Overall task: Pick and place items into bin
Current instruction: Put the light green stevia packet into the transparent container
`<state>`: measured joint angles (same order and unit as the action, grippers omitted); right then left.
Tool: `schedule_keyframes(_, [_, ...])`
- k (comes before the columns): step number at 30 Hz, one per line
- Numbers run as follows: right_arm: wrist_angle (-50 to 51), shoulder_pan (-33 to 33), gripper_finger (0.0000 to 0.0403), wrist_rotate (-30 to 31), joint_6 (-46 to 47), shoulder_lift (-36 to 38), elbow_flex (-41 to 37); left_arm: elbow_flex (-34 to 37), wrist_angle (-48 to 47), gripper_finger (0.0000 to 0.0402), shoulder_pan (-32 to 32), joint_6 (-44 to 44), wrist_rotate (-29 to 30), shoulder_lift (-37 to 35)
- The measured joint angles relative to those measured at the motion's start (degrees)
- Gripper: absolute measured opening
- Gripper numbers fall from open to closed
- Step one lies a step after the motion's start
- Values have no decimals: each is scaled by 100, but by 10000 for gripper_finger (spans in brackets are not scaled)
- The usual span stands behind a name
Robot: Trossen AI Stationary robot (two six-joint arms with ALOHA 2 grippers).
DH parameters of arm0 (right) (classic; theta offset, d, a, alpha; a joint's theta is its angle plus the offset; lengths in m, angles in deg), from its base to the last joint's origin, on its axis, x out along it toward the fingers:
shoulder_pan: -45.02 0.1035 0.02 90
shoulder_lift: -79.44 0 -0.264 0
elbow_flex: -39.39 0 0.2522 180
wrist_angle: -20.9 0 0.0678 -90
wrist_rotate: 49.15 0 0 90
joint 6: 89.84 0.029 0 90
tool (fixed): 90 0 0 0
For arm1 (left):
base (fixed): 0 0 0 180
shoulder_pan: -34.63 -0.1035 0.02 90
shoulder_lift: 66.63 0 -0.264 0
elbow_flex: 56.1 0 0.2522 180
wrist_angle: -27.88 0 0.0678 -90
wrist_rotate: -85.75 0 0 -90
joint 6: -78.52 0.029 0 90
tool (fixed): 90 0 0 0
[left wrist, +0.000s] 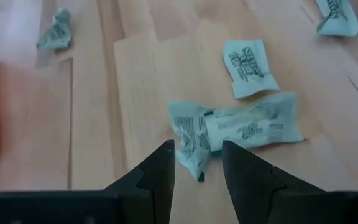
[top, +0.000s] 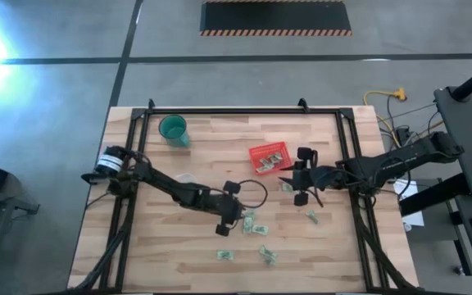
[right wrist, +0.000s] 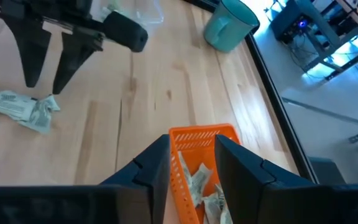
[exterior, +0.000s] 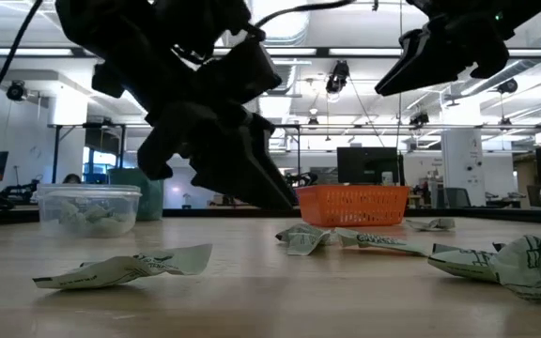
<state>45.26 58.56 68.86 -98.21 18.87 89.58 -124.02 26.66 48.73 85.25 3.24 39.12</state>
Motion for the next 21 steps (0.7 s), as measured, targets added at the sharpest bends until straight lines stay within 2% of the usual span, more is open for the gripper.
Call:
schedule_keyframes(8, [-1,-2,105,2,5,8,0,17,-13,116,-161,-277,-420,-2])
schedule_keyframes(21, [-2,-4,97,1,47,8,-2,22,141,116,-248,-344,-482,227])
